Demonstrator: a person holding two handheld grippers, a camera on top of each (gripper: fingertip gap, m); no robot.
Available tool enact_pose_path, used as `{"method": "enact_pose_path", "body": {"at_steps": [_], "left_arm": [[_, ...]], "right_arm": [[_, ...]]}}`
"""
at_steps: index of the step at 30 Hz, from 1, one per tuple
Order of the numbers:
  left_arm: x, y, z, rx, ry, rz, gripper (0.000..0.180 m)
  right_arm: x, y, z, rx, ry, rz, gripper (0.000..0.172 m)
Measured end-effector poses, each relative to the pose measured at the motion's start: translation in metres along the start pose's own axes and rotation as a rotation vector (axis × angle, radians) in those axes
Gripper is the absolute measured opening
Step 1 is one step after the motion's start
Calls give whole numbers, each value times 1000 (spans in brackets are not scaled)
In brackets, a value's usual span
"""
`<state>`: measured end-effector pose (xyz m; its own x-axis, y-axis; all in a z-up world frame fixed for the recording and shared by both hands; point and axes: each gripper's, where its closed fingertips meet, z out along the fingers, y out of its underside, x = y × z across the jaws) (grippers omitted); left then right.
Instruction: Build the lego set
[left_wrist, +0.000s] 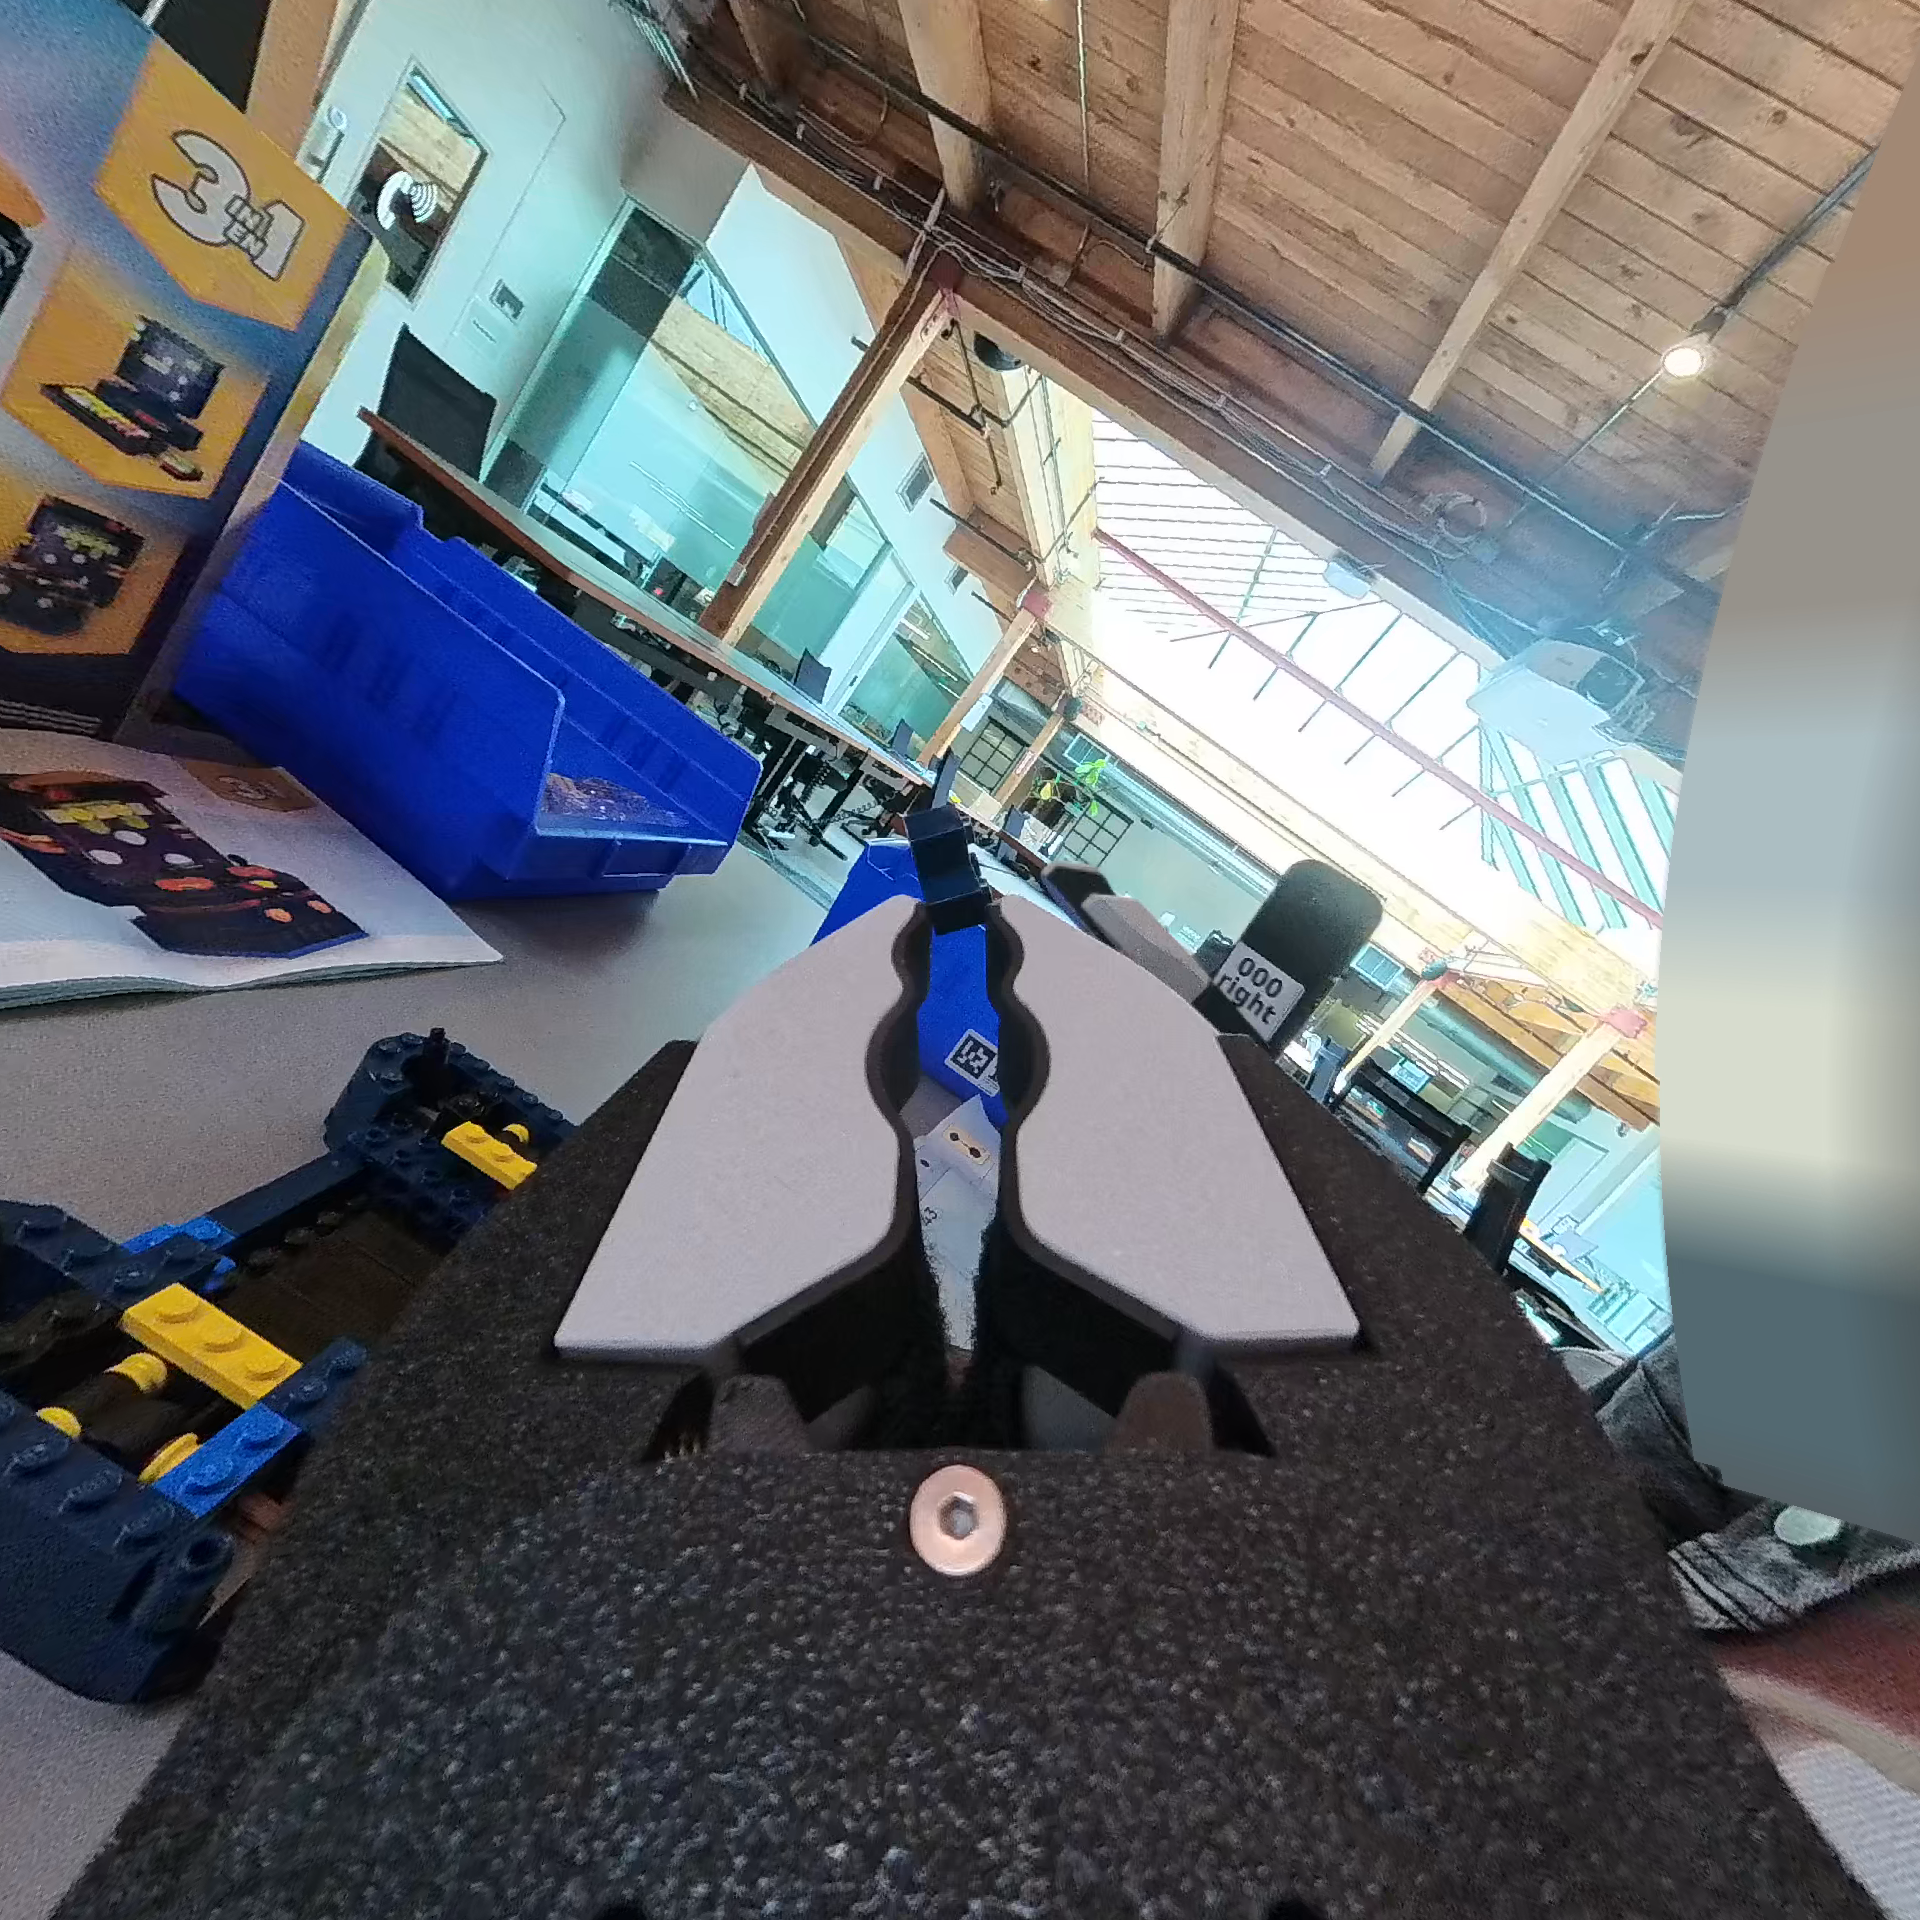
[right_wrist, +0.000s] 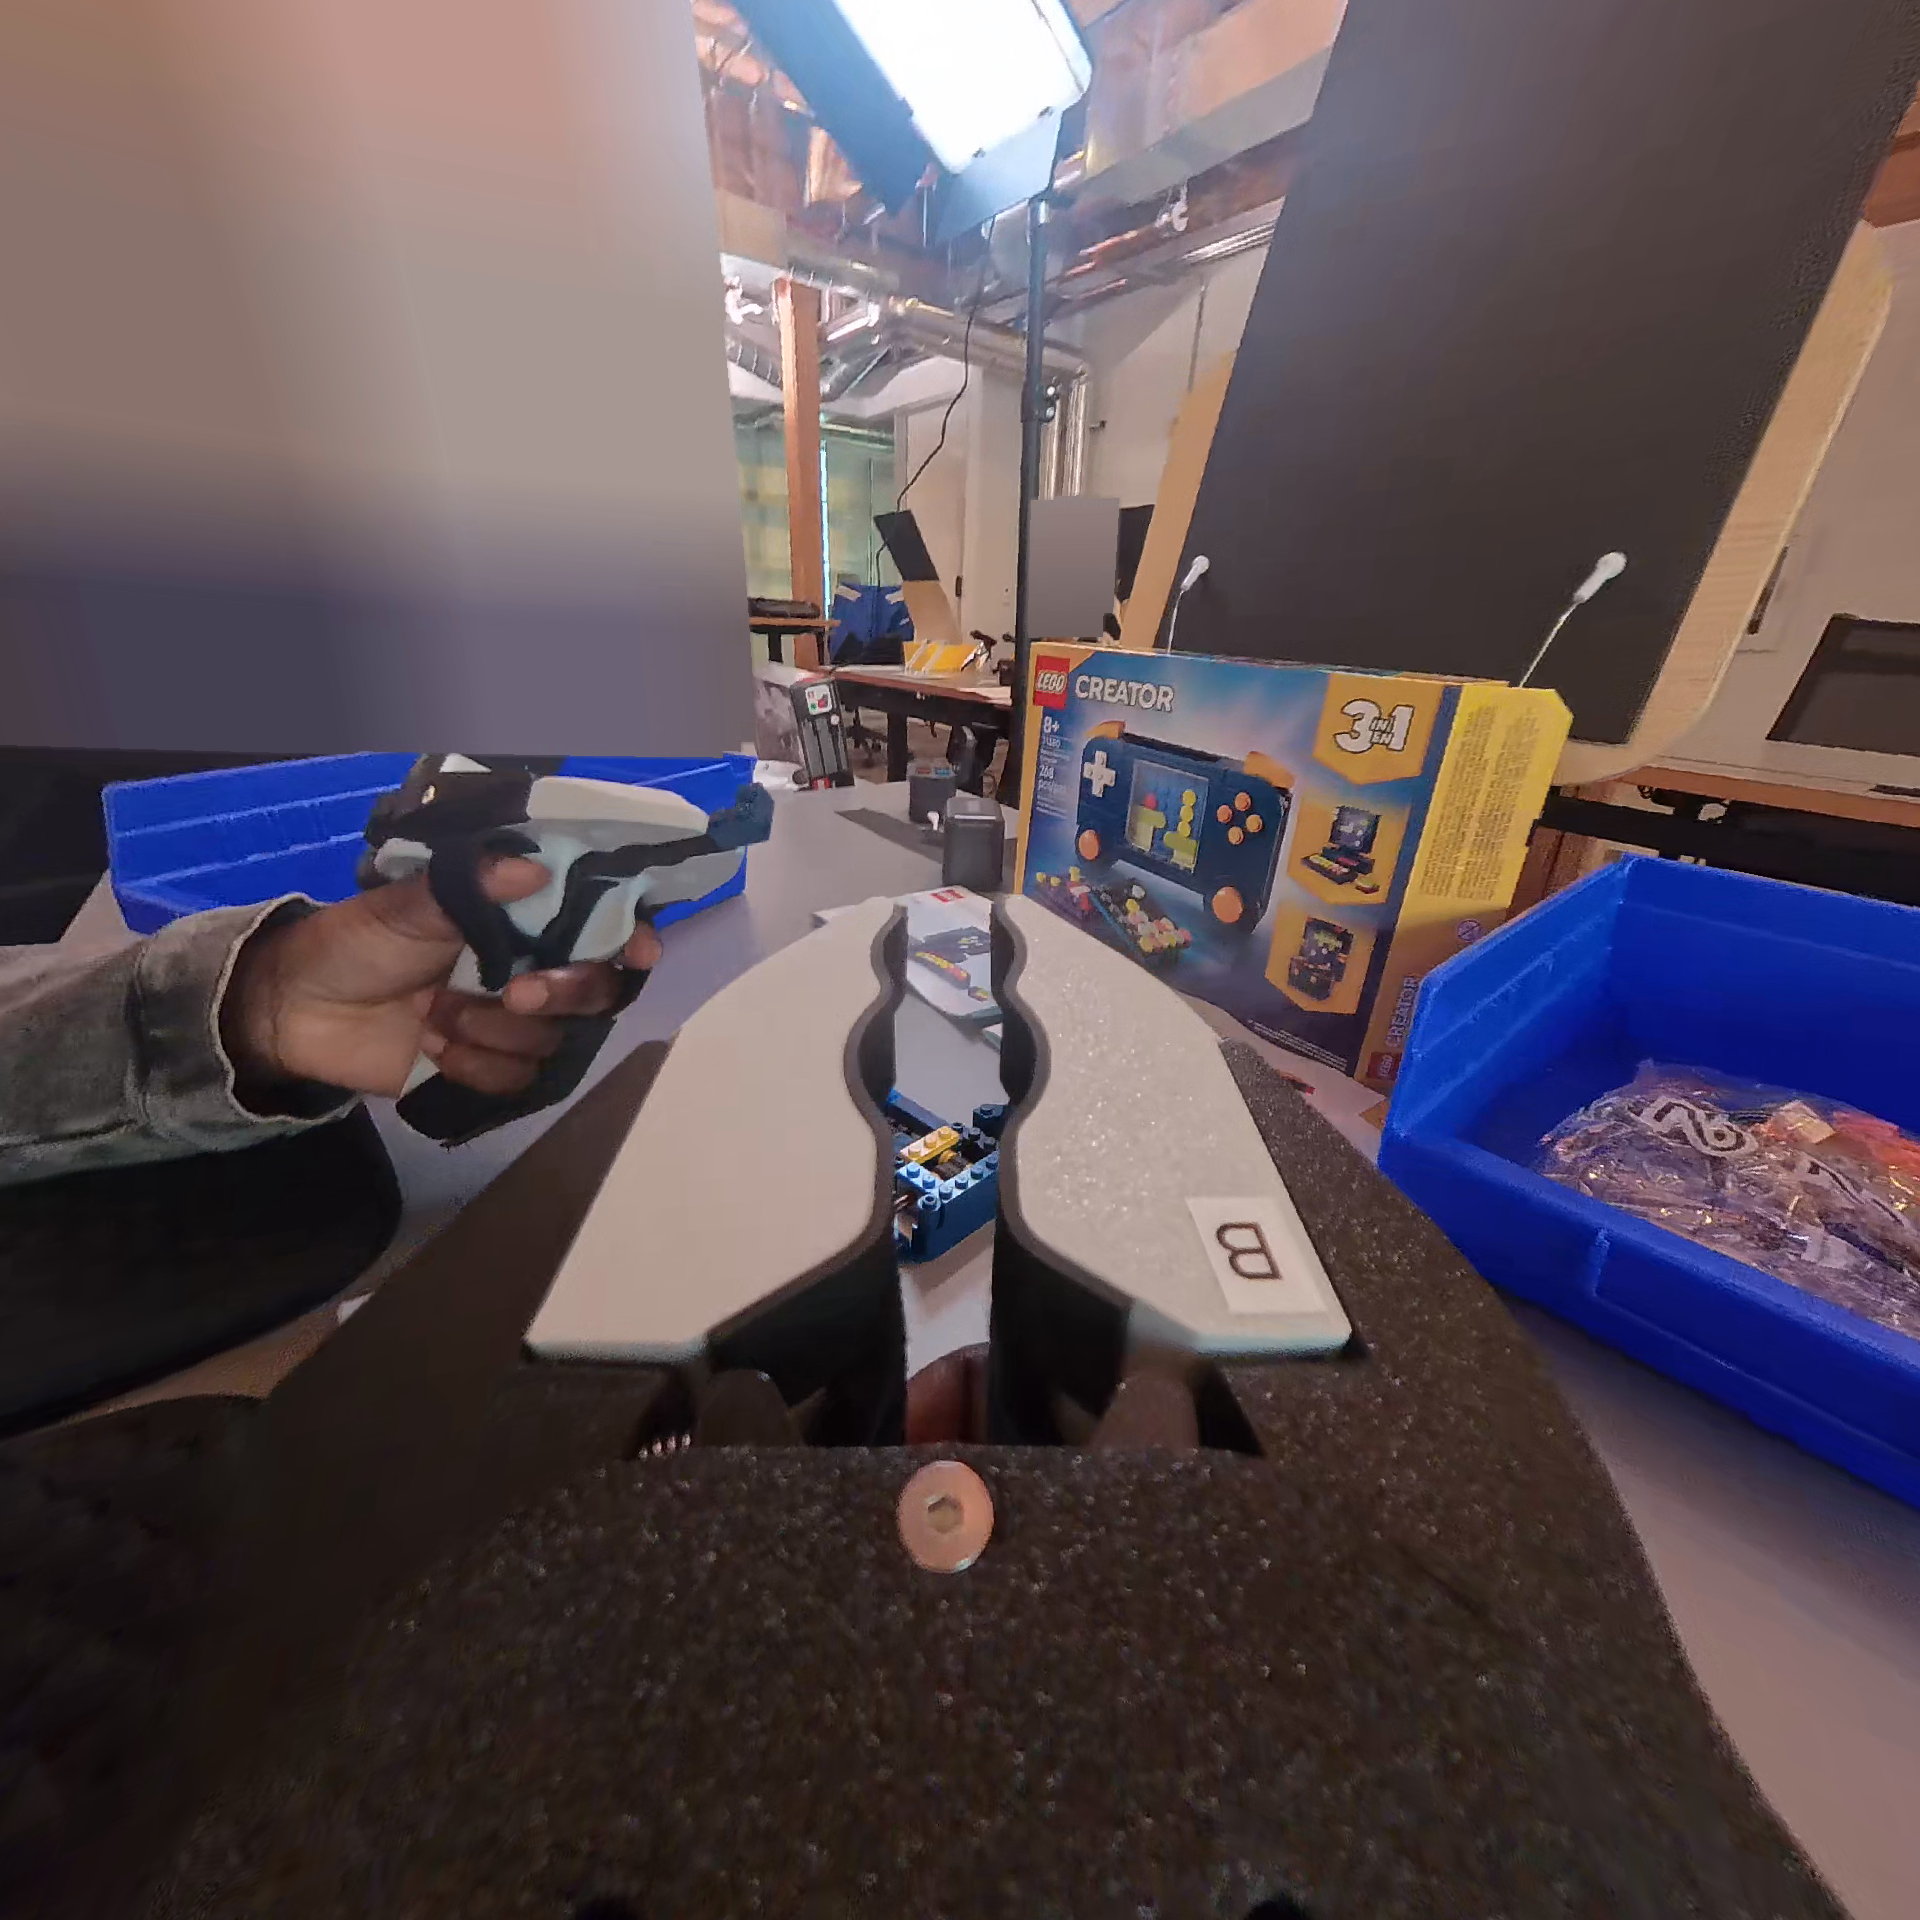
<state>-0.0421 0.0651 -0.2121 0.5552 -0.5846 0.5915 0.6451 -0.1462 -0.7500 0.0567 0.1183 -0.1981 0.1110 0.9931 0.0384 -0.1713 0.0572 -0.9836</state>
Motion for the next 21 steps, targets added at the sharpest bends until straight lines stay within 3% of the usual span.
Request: {"method": "enact_pose_path", "body": {"at_steps": [7, 13, 18, 21], "left_arm": [[0, 0, 0, 2, 11, -28, 9], [-1, -9, -3, 42, 1, -27, 9], [-5, -23, -10, 90, -48, 31, 9], [-2, -30, -13, 120, -42, 37, 9]], "right_arm": [[-7, 11, 3, -59, -76, 54, 15], [-30, 45, 0, -304, -264, 25, 26], [-23, 85, 5, -543, -281, -19, 61], [-20, 98, 13, -734, -331, -77, 67]]}}
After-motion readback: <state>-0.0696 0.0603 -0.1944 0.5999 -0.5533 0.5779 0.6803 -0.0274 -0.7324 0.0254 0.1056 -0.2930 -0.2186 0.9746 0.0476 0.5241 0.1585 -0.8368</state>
